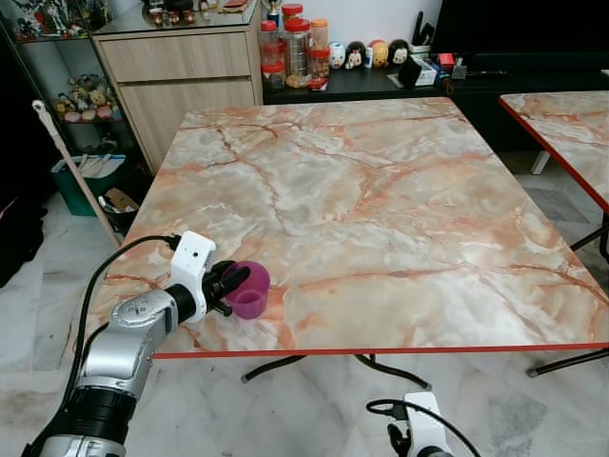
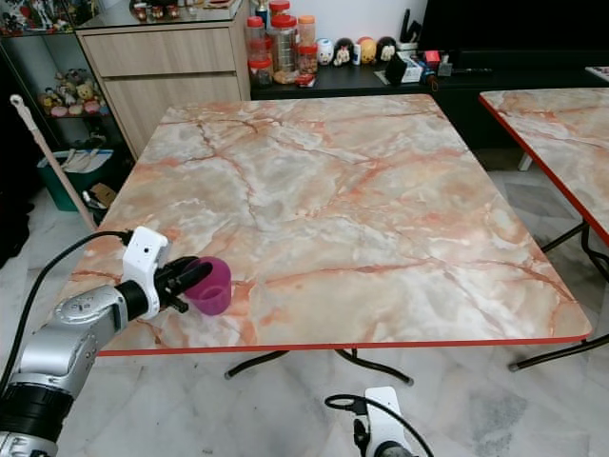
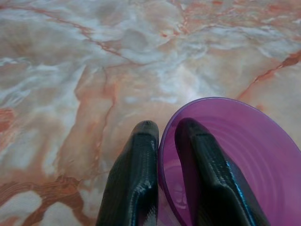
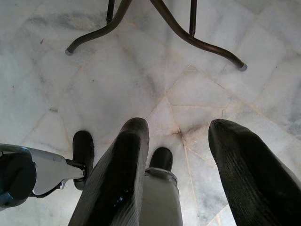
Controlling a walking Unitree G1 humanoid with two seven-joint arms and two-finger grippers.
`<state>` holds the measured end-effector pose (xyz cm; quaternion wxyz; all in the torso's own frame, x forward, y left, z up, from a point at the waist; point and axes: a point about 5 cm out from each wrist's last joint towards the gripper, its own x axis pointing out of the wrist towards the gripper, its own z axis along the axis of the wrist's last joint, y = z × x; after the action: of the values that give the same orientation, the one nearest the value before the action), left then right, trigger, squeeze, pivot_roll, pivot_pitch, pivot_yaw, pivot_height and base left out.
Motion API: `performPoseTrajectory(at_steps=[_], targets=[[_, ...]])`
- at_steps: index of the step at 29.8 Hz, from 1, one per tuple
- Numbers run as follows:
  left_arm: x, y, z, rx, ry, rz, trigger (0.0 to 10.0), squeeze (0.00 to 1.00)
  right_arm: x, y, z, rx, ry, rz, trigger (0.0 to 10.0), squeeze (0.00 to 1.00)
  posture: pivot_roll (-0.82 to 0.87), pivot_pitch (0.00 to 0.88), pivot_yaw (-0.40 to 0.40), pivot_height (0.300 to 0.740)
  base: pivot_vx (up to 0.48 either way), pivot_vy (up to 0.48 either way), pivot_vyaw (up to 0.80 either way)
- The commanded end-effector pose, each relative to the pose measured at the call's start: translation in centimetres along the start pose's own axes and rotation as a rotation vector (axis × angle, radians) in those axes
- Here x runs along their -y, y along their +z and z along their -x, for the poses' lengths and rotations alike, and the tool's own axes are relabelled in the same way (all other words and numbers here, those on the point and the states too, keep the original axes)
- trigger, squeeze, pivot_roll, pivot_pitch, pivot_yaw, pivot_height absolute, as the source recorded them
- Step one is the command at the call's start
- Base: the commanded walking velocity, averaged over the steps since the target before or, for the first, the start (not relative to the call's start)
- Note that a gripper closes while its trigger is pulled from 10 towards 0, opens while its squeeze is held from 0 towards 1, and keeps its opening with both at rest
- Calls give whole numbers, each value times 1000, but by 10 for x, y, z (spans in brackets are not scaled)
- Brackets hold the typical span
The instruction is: Setting the table
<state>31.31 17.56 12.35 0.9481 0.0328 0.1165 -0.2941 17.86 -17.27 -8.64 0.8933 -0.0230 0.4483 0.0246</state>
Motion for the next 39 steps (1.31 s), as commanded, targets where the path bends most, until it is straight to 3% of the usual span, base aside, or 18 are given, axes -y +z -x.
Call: performPoseTrajectory(at_steps=[1, 11, 12, 14, 15, 19, 22, 24, 25, 26, 30, 34, 36, 39], targets=[[-2, 7, 2, 30, 5, 2, 0, 0, -2, 2, -1, 2, 4, -3, 10000, 0, 32, 0, 27, 740, 0, 0, 0], [-15, 12, 6, 131, 137, 83, 0, 0, -3, 2, -1, 1, 9, 0, 10000, 0, 35, 0, 25, 740, 0, 0, 0], [-28, 15, 10, 179, 252, 106, 0, 0, -3, 2, -1, 2, 9, 0, 10000, 0, 34, 0, 24, 740, 0, 0, 0], [-42, 17, 17, 215, 384, 116, 4235, 0, -3, 2, -1, 2, 9, 0, 10000, 0, 36, 0, 24, 740, 0, 0, 0], [-53, 18, 23, 233, 472, 126, 10000, 0, -3, 2, -1, 2, 10, 0, 10000, 0, 38, 0, 23, 740, 0, 0, 0], [-88, 14, 56, 274, 772, 150, 10000, 0, -4, 1, -1, -1, 12, 2, 10000, 0, 44, 0, 24, 740, 0, 0, 0], [-102, 9, 75, 262, 897, 103, 10000, 0, -5, 0, -1, -2, 14, 2, 10000, 0, 46, 0, 26, 740, 0, 0, 0], [-129, -10, 125, 238, 1191, 81, 10000, 0, -6, -2, 0, -6, 17, -1, 10000, 0, 46, 0, 30, 740, 0, 0, 0], [-129, -10, 125, 238, 1191, 81, 10000, 0, -6, -2, 0, -6, 17, -1, 10000, 0, 46, 0, 30, 740, 0, 0, 0], [-132, -17, 137, 197, 1249, 48, 10000, 0, -6, -2, 0, -7, 17, -2, 10000, 0, 48, 0, 31, 740, 0, 0, 0], [-135, -39, 159, 66, 1348, -55, 10000, 0, -7, -4, 0, -11, 18, -4, 10000, 0, 48, 0, 36, 740, 0, 0, 0], [-134, -77, 183, -92, 1487, -6, 10000, 0, -8, -6, 1, -14, 18, -6, 10000, 0, 46, 0, 39, 740, 0, 0, 0], [-123, -115, 191, -263, 1491, 30, 10000, 0, -8, -7, 1, -15, 18, -8, 10000, 0, 42, 0, 41, 740, 0, 0, 0], [-121, -118, 190, -279, 1488, 23, 10000, 0, -8, -7, 1, -15, 18, -8, 10000, 0, 42, 0, 41, 740, 0, 0, 0]])
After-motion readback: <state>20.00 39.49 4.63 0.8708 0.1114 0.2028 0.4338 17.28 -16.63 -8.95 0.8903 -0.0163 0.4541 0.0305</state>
